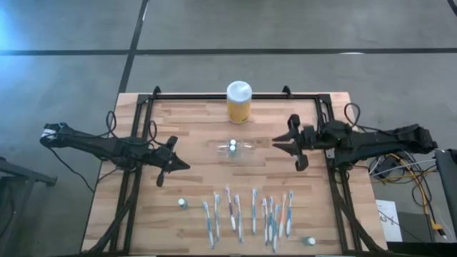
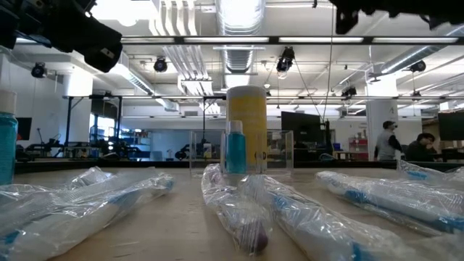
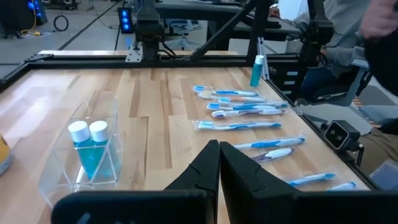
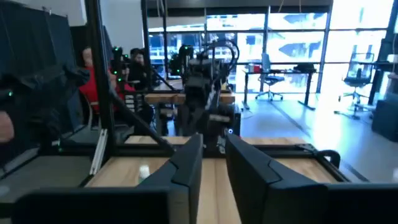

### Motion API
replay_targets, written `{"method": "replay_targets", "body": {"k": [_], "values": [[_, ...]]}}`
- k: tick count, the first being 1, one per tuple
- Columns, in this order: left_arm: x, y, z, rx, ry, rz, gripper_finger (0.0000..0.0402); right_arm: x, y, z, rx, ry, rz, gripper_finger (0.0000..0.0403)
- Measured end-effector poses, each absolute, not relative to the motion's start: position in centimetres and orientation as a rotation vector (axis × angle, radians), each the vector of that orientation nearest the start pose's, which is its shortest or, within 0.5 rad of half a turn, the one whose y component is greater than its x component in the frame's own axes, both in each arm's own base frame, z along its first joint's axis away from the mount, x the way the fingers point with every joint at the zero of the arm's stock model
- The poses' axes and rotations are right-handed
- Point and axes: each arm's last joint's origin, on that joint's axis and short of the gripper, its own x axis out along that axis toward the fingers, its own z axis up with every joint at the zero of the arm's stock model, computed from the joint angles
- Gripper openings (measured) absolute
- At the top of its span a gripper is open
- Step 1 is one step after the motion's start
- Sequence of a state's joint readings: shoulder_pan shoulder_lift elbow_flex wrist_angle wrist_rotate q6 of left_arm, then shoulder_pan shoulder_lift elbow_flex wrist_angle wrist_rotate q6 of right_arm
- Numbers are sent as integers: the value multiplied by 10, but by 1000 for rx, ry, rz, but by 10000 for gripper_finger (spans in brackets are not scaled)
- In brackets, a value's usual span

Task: Pick & Place toothbrushing station
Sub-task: Put the blue mouthwash into the transparent organizer

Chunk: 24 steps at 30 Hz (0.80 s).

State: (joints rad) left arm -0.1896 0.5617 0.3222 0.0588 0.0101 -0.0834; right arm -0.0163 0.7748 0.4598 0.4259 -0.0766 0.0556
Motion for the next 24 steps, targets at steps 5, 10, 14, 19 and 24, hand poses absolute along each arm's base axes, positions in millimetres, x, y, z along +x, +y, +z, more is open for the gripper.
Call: {"method": "replay_targets", "body": {"k": [5, 10, 14, 19, 24], "values": [[141, -27, 227, -58, 187, -192, 16, 165, -1, 249, 41, -140, 50, 33], [142, -27, 232, -147, 180, -171, 16, 155, -1, 227, -4, -152, 35, 14], [142, -27, 247, -213, 244, -160, 7, 151, -1, 216, -29, -133, 31, 9], [142, -33, 282, -215, 475, -146, 6, 149, -1, 207, -55, -106, 29, 8], [163, -52, 325, -196, 582, -176, 3, 151, -1, 212, -60, -113, 28, 8]]}}
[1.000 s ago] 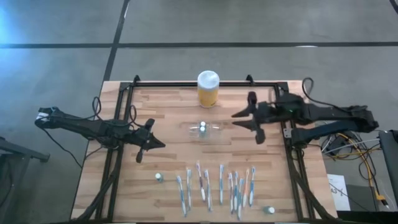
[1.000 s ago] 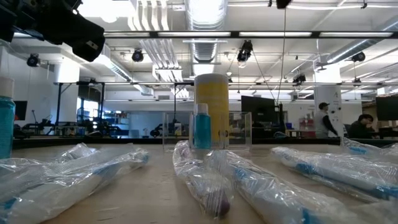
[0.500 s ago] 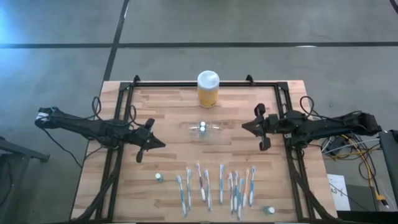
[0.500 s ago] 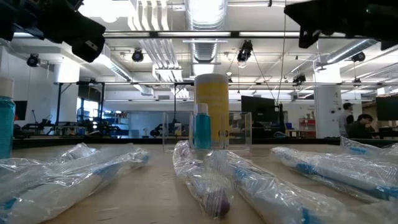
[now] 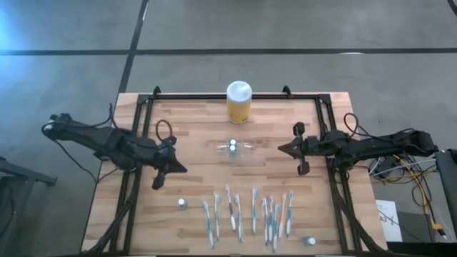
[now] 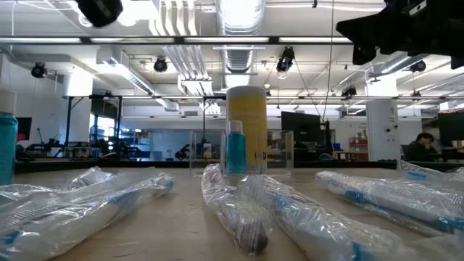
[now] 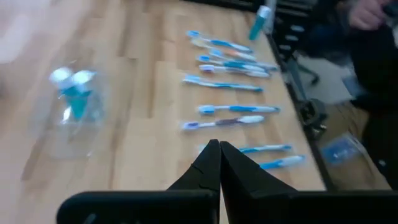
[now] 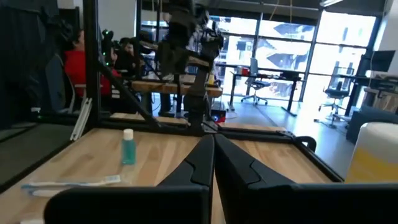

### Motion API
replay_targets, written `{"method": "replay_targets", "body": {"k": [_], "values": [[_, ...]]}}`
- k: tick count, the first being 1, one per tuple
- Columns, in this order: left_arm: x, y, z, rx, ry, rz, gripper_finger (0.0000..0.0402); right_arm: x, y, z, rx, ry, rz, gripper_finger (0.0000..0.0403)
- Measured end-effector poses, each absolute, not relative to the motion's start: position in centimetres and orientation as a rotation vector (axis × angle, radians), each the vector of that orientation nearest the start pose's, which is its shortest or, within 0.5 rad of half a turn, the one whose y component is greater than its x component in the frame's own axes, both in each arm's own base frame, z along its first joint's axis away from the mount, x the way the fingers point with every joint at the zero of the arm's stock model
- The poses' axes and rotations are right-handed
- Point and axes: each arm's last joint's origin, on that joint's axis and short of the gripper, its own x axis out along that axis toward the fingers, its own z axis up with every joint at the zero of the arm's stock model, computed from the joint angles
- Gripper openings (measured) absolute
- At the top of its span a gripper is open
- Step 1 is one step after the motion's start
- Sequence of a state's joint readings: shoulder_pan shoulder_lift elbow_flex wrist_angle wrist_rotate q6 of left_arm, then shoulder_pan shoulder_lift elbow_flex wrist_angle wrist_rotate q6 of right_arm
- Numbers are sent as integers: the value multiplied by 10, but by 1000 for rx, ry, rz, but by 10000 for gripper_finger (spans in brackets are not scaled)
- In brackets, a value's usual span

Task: Pick & Place toothbrushing station
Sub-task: Put the blue mouthwash into the transparent organizer

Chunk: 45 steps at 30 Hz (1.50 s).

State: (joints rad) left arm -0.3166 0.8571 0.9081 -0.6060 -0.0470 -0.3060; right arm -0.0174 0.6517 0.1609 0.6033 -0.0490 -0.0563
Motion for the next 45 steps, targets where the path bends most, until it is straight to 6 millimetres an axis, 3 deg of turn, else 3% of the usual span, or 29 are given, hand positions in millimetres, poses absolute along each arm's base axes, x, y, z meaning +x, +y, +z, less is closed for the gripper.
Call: {"method": "replay_targets", "body": {"k": [5, 9, 17, 23, 28, 37, 45], "values": [[183, -78, 349, -5, 709, -286, 7, 152, -1, 215, -73, -117, 28, 8], [196, -98, 353, 52, 821, -337, 8, 152, -1, 219, -56, -144, 28, 8], [213, -139, 331, 334, 1069, -480, 9, 152, -1, 219, -68, -143, 27, 8], [232, -162, 307, 520, 1156, -533, 19, 153, -1, 218, -67, -133, 28, 8], [242, -169, 294, 627, 1191, -590, 65, 154, -1, 217, -63, -120, 29, 8], [241, -168, 288, 848, 1172, -734, 166, 160, -1, 209, -5, -68, 33, 8], [240, -167, 281, 942, 1165, -798, 195, 166, -1, 203, 19, -18, 33, 8]]}}
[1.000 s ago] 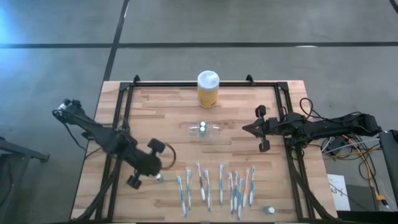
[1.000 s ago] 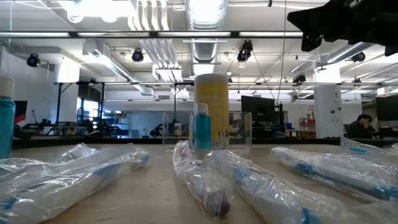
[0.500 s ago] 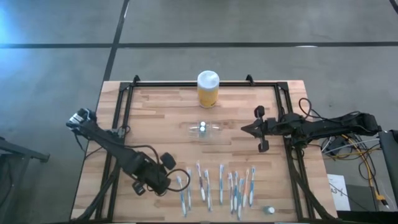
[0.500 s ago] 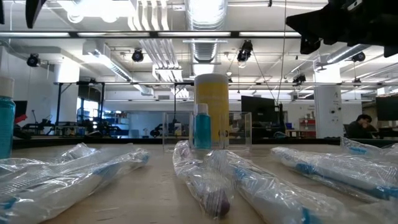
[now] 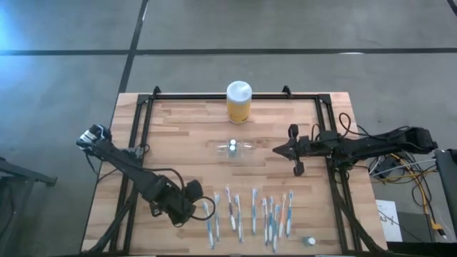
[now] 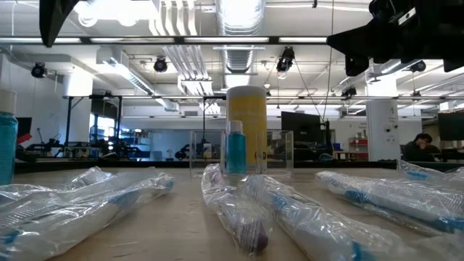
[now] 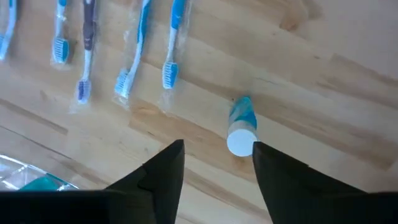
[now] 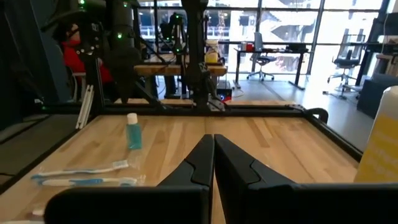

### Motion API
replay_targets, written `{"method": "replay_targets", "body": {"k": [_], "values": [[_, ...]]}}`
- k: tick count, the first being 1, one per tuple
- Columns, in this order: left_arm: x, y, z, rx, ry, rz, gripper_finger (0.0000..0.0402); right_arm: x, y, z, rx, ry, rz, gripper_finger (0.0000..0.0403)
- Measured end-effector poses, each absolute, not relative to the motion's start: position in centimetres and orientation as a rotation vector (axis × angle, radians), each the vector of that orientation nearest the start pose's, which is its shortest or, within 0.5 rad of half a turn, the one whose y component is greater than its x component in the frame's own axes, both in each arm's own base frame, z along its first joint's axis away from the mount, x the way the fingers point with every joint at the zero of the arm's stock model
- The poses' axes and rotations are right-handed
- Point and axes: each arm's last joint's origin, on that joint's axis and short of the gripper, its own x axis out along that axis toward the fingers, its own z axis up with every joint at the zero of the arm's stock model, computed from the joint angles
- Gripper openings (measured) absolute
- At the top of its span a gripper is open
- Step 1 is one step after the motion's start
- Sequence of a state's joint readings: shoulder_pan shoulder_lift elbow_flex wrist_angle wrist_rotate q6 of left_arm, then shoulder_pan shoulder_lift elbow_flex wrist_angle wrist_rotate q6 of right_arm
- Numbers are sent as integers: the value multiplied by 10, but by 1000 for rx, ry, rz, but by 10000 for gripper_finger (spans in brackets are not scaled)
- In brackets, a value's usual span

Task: Pick & Place toothbrushing station
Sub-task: Put the blue mouthwash into the transparent organizer

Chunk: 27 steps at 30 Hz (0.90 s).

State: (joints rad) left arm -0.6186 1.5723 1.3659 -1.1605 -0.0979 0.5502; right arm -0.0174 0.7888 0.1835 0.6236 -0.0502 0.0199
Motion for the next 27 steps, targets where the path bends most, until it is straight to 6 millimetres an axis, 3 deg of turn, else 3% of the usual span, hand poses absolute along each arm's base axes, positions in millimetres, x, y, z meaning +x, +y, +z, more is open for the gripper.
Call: {"method": "replay_targets", "body": {"k": [10, 27], "values": [[231, -164, 248, 1031, 1218, -861, 195, 173, -3, 199, 47, -6, 0, 8], [234, -169, 245, 1080, 1125, -922, 195, 176, -3, 195, 53, 8, -19, 8]]}}
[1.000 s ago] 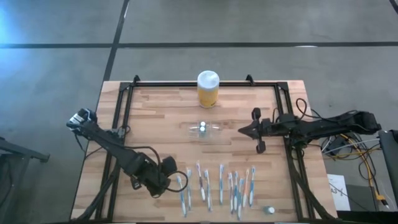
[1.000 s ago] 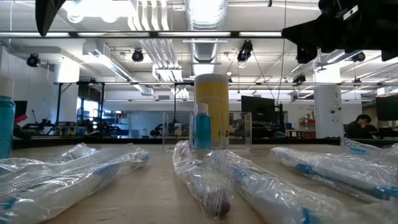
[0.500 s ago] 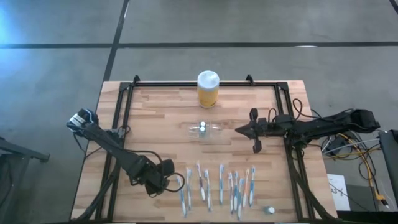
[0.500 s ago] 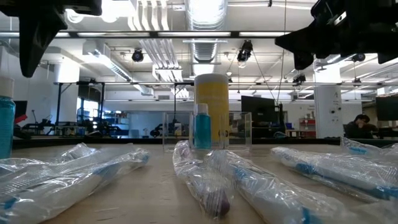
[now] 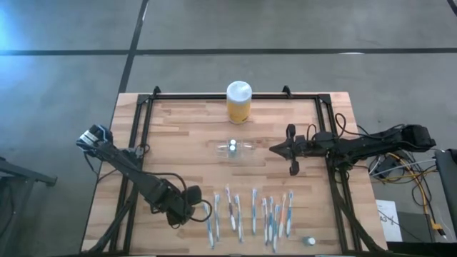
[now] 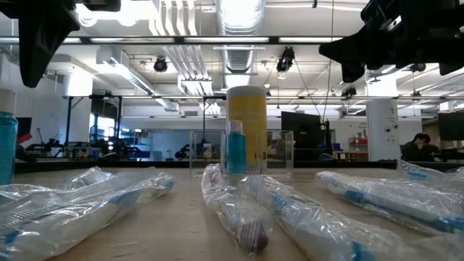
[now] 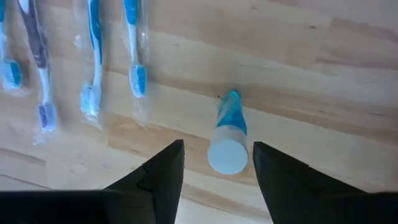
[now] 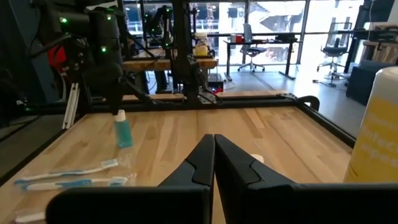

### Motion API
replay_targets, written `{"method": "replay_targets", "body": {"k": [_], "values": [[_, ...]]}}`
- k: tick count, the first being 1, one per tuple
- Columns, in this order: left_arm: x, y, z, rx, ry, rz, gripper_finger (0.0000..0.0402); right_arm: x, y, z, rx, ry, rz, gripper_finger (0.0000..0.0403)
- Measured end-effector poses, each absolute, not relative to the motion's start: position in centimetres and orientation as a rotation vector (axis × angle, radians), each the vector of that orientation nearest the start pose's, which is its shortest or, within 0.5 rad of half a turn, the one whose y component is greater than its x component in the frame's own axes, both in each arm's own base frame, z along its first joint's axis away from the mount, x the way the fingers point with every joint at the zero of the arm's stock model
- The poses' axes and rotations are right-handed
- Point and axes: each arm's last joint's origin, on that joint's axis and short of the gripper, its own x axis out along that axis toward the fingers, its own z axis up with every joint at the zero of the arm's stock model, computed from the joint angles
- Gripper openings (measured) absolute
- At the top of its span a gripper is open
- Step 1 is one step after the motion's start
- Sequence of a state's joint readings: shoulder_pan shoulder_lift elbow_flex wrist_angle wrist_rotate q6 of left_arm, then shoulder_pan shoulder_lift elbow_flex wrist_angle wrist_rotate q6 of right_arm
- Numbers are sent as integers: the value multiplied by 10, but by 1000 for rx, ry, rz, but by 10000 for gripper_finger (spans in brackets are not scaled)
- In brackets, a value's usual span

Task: Pick & Place toothbrushing station
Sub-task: Put the blue mouthwash into the transparent organizer

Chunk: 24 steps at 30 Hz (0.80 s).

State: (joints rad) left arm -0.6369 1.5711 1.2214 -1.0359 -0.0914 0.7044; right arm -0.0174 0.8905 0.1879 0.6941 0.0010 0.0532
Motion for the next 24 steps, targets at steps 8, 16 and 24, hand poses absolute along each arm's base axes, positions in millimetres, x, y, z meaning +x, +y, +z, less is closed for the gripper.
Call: {"method": "replay_targets", "body": {"k": [8, 16, 24], "values": [[234, -171, 245, 1074, 1106, -939, 195, 176, -3, 195, 53, 7, -19, 8], [233, -170, 237, 1072, 1109, -957, 195, 176, -3, 197, 45, -11, -20, 8], [231, -168, 226, 1090, 1111, -960, 195, 177, -3, 198, 40, -23, -20, 8]]}}
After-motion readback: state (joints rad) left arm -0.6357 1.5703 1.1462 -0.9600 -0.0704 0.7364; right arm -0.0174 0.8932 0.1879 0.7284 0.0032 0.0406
